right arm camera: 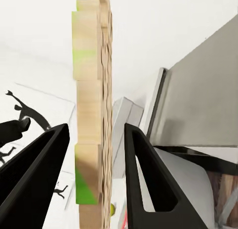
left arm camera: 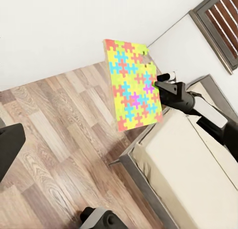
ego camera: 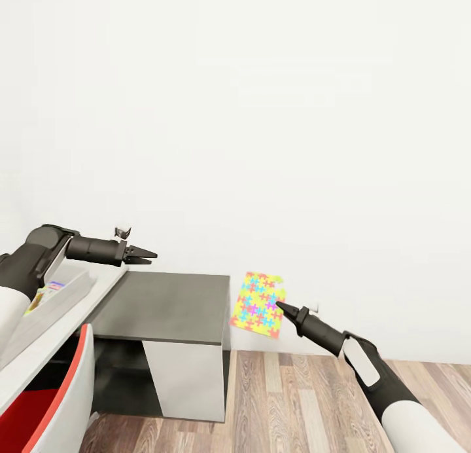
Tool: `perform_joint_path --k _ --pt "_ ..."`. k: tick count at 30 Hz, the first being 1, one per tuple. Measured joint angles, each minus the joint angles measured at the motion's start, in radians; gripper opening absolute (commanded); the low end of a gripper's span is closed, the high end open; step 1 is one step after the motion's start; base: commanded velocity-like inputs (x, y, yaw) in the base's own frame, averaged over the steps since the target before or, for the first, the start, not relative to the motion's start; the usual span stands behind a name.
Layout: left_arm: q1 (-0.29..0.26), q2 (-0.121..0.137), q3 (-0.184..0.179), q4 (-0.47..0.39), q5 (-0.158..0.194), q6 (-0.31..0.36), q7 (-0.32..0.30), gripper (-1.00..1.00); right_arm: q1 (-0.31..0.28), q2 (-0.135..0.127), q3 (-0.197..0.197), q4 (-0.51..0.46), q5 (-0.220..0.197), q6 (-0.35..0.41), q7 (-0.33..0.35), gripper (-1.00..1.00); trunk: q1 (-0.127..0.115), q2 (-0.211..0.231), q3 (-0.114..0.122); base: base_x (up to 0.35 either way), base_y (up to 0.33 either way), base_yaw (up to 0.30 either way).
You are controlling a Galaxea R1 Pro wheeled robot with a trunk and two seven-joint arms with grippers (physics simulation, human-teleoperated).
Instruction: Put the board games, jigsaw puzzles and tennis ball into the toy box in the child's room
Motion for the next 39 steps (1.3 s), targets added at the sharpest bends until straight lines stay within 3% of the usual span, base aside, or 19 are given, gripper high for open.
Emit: perform_joint_path --k 4,5,7,9,12,14,18,21,27,30,39 --pt "0.0 0.016 0.002 0.0 0.0 0.0 0.0 1.0 0.0 0.003 0.016 -0.06 0.041 0.043 -0.014 -1.0 0.0 0.0 0.0 0.0 0.0 0.0" --pt "0.0 0.022 0.002 0.0 0.0 0.0 0.0 1.0 -0.002 0.008 0.017 -0.07 0.049 0.084 -0.03 -1.0 0.0 0.0 0.0 0.0 0.0 0.0" --pt "0.0 0.033 0.002 0.0 0.001 0.0 -0.001 1.0 -0.009 0.014 0.018 -0.081 0.053 0.142 -0.076 -1.0 0.0 0.0 0.0 0.0 0.0 0.0" --pt "0.0 0.049 0.002 0.001 0.002 0.0 -0.002 1.0 -0.039 0.02 0.017 -0.087 0.045 0.193 -0.166 -1.0 0.0 0.0 0.0 0.0 0.0 0.0" --pt "0.0 0.066 0.004 0.002 0.002 0.0 -0.004 1.0 -0.094 0.036 0.016 -0.089 0.033 0.222 -0.247 -1.0 0.0 0.0 0.0 0.0 0.0 0.0" --pt "0.0 0.087 0.027 0.003 0.003 0.0 -0.006 1.0 -0.15 0.067 0.016 -0.086 0.024 0.247 -0.3 -1.0 0.0 0.0 0.0 0.0 0.0 0.0" --pt "0.0 0.107 0.092 0.003 0.003 0.0 -0.008 1.0 -0.196 0.096 0.016 -0.088 0.026 0.261 -0.337 -1.0 0.0 0.0 0.0 0.0 0.0 0.0" --pt "0.0 0.13 0.118 0.003 0.003 0.0 -0.009 1.0 -0.228 0.104 0.014 -0.09 0.024 0.265 -0.347 -1.0 0.0 0.0 0.0 0.0 0.0 0.0" --pt "-0.001 0.163 0.127 0.003 0.003 0.0 -0.009 1.0 -0.276 0.127 0.016 -0.088 0.023 0.265 -0.352 -1.0 0.0 0.0 -0.001 0.0 0.0 0.108" --pt "-0.001 0.175 0.128 0.003 0.003 0.0 -0.009 1.0 -0.307 0.156 0.016 -0.082 0.022 0.265 -0.355 -1.0 0.0 0.0 -0.002 0.0 0.0 0.242" --pt "-0.001 0.18 0.128 0.003 0.003 0.0 -0.01 1.0 -0.339 0.23 0.015 -0.08 0.023 0.257 -0.471 -1.0 0.0 0.001 -0.01 0.0 0.0 0.263"
